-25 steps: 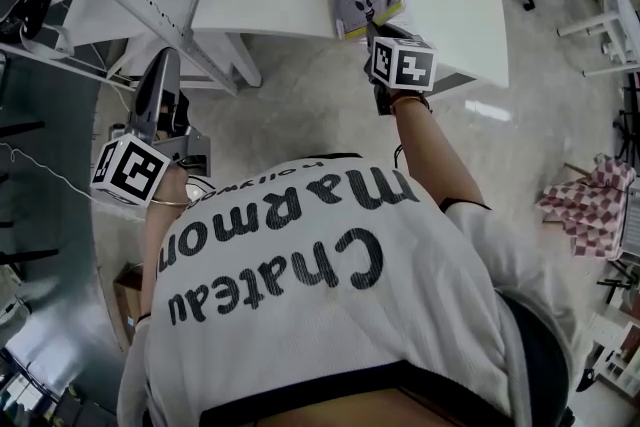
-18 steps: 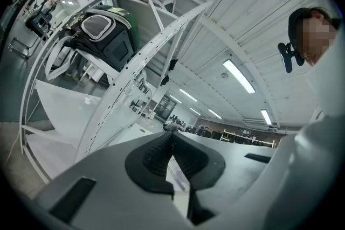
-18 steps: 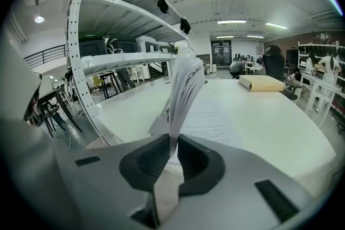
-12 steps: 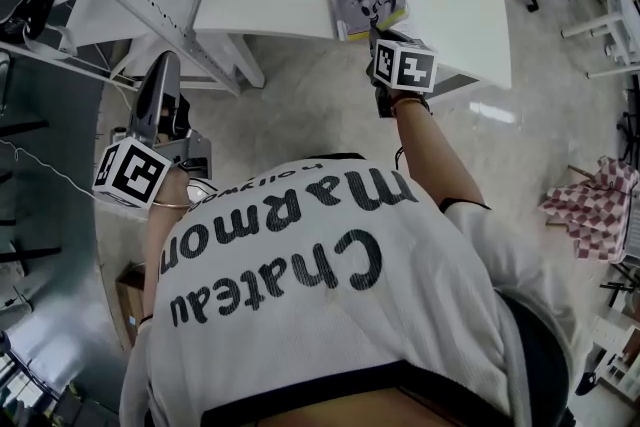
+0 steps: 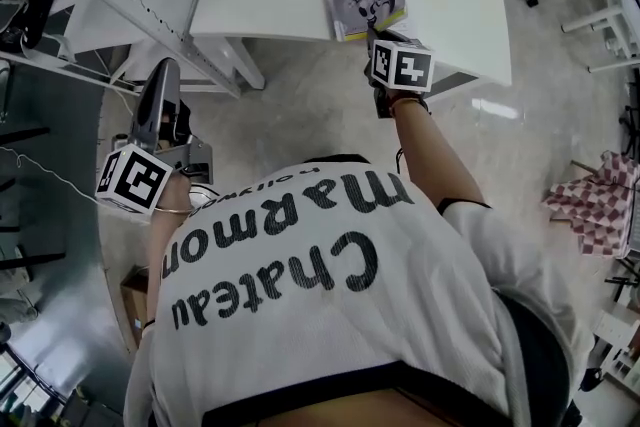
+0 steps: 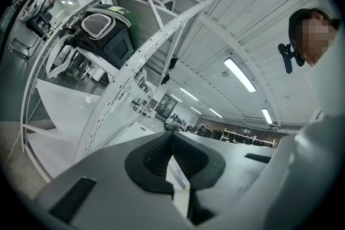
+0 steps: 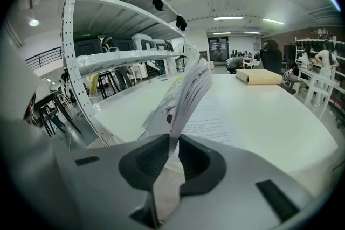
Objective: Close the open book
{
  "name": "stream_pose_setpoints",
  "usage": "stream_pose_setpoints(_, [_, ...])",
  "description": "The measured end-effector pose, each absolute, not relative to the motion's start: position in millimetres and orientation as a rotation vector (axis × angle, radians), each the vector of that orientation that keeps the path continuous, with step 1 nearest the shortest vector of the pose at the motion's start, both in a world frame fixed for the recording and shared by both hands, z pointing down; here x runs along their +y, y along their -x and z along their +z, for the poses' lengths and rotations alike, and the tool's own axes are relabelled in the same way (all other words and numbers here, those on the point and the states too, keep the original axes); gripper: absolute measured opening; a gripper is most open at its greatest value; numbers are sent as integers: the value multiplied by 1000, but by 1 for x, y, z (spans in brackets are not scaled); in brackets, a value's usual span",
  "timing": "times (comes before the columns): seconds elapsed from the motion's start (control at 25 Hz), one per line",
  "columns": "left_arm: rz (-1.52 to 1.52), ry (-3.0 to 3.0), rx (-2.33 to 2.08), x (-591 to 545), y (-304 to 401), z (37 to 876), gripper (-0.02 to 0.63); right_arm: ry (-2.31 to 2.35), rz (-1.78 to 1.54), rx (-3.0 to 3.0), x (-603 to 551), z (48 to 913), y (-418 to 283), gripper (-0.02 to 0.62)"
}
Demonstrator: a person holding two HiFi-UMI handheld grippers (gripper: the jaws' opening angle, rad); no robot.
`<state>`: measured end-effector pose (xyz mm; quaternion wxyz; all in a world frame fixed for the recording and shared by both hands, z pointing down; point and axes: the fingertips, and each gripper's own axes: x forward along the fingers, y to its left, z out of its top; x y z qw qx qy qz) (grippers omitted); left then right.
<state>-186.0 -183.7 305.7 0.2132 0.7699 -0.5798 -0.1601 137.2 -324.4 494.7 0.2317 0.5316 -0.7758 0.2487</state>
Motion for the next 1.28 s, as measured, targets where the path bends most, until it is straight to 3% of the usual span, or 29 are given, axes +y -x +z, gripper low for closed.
stream_pose_setpoints(1.28, [-409, -2133, -1588, -198, 177, 311, 23, -1501, 854, -2115, -328, 509, -148, 120])
